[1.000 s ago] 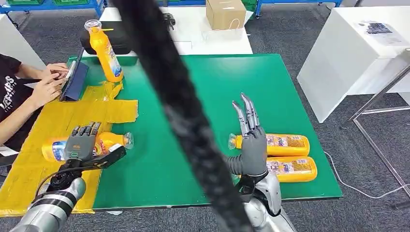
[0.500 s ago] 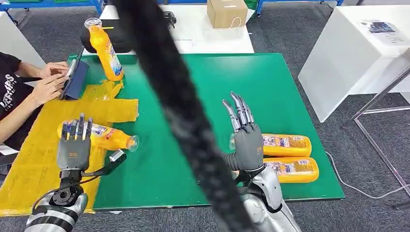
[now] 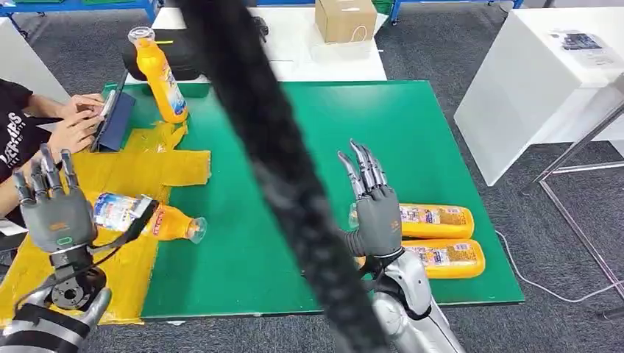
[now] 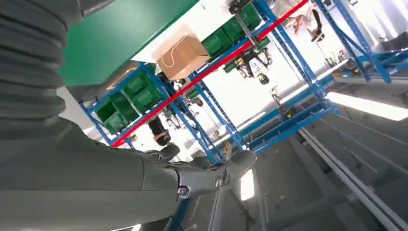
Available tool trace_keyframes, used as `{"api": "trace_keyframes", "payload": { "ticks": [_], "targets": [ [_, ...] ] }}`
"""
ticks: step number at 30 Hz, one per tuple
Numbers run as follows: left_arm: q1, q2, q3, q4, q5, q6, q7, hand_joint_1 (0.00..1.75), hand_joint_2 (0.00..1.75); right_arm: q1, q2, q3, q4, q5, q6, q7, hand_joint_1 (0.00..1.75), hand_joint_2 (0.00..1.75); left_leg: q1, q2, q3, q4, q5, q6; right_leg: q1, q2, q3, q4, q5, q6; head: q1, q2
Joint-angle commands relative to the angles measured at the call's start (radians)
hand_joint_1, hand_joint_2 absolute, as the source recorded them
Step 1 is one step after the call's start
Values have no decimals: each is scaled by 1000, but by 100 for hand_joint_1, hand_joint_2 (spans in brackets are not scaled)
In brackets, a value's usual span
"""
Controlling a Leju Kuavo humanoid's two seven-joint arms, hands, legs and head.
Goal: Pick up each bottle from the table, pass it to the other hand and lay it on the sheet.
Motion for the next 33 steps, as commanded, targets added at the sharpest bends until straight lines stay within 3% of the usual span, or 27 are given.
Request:
{"api": "trace_keyframes", "payload": {
  "ticks": [1,3,7,13,22,29,33],
  "targets": [
    [101,-435,496,16,676,-46,-1072,0,175,-59,-130,-29,95,144,154,133,0,175,-1,-5,5,-2,0,2,-1,-8,7,-4,-1,0,0,0],
    [171,-429,413,-133,984,-245,-1083,0,175,-111,-210,-61,160,88,307,129,0,175,-1,-1,2,-1,-1,1,-1,-2,2,-3,0,1,0,0],
    [243,-433,347,-231,1141,-357,-1107,0,175,-219,-303,-144,329,8,406,49,0,175,-5,4,2,0,-2,2,-4,3,3,-3,2,3,0,0],
    [225,-431,294,-154,1160,-384,-1126,0,175,-323,-307,-148,477,27,440,39,0,175,-6,0,-1,0,1,5,-6,0,1,-3,3,4,0,0],
    [223,-431,294,-154,1178,-401,-1126,0,175,-331,-307,-140,487,29,442,41,0,175,-6,-1,-2,0,2,6,-5,-1,0,-3,3,6,0,0],
    [226,-447,272,-127,1222,-441,-1133,0,175,-398,-325,-152,618,-4,453,28,0,175,-6,-1,-2,0,2,7,-6,-2,0,-3,4,6,0,0],
    [220,-446,266,-104,1249,-448,-1151,0,175,-376,-353,-153,624,-160,564,-95,0,175,-6,-2,-1,-1,2,6,-6,-3,2,-3,3,5,0,0]
  ]
}}
